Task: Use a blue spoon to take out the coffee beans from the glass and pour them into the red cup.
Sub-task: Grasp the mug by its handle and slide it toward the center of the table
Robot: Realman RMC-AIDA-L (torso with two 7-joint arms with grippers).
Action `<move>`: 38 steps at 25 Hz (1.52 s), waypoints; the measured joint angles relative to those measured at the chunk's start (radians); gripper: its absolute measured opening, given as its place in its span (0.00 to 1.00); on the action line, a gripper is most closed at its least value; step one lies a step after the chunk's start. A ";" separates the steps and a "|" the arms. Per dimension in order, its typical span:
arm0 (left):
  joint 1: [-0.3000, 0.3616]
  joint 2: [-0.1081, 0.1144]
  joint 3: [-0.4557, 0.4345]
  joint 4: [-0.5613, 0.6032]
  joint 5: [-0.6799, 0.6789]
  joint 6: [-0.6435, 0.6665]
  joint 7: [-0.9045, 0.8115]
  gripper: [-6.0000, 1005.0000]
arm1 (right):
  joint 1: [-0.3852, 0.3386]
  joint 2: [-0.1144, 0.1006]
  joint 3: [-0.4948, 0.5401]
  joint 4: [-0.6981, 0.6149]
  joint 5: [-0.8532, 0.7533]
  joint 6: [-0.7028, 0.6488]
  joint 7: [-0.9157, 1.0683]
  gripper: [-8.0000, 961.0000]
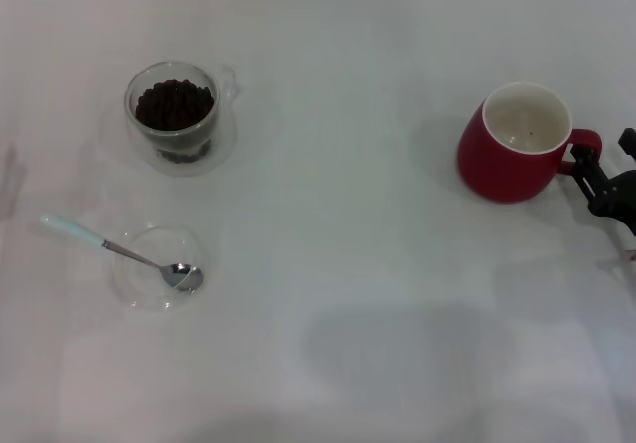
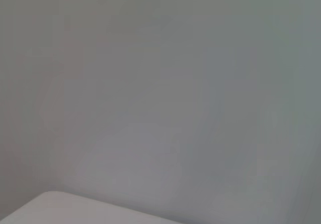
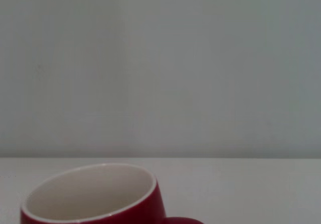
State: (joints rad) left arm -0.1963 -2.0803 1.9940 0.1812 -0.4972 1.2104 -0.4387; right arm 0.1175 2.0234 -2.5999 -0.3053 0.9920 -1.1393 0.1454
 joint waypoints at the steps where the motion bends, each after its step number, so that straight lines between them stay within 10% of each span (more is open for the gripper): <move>1: 0.000 0.000 0.000 0.000 0.000 0.000 0.000 0.86 | 0.000 0.000 -0.003 -0.002 -0.002 -0.001 0.000 0.73; 14: 0.000 0.002 -0.001 -0.002 -0.001 0.000 0.000 0.86 | -0.001 0.000 -0.009 -0.005 -0.009 -0.037 -0.004 0.31; 38: 0.000 0.002 -0.003 0.001 -0.001 0.000 0.000 0.86 | 0.012 0.000 -0.009 0.006 -0.009 -0.032 -0.037 0.18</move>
State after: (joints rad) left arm -0.1965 -2.0785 1.9915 0.1825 -0.4985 1.2103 -0.4387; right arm 0.1296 2.0233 -2.6094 -0.2994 0.9832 -1.1709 0.1079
